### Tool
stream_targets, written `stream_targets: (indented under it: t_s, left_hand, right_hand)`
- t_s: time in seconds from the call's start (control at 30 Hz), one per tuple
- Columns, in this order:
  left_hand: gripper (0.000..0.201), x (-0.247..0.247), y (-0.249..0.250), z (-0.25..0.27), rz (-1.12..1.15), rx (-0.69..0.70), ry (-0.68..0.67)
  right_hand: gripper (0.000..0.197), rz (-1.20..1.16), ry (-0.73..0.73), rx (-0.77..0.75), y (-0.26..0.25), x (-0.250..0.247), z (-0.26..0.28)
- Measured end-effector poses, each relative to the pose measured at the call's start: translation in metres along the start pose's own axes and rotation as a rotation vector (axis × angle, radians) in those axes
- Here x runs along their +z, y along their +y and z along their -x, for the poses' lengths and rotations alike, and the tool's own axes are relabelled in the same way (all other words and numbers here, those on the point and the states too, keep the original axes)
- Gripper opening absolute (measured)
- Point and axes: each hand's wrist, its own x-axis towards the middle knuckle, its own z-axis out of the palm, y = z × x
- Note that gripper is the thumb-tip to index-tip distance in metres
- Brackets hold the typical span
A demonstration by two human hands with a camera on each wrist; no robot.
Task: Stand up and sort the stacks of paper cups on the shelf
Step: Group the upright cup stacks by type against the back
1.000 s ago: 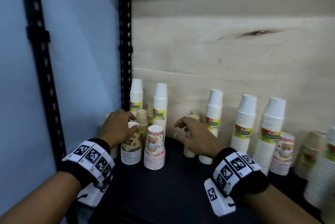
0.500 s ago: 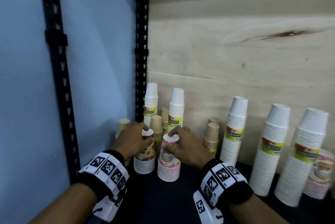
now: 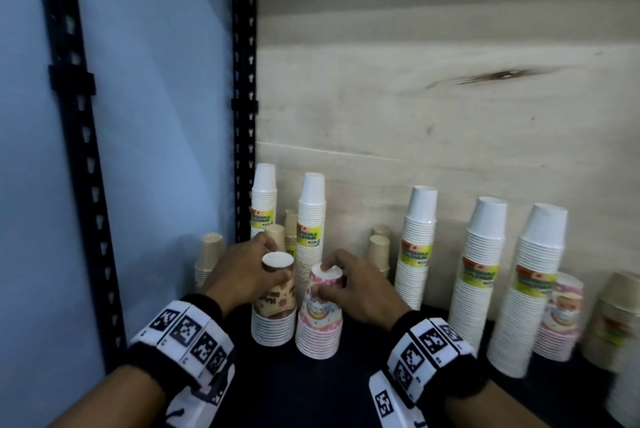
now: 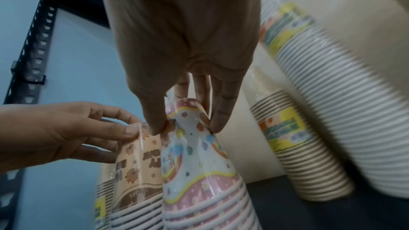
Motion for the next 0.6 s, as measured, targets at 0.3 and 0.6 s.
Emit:
stream_targets:
  t_s: [0.3,0.6]
  left_hand:
    - [0.065,0.043,0.089,0.008,0.089,0.151,-0.153]
    - [0.066,0.1,0.169,0.018,0.196,0.277,-0.262]
  right_hand:
    - [0.034,0.072,0.102,0.131,0.05,-0.076,0.075]
    - [0.033,0.17,0.193,0.3,0.09,-0.133,0.14]
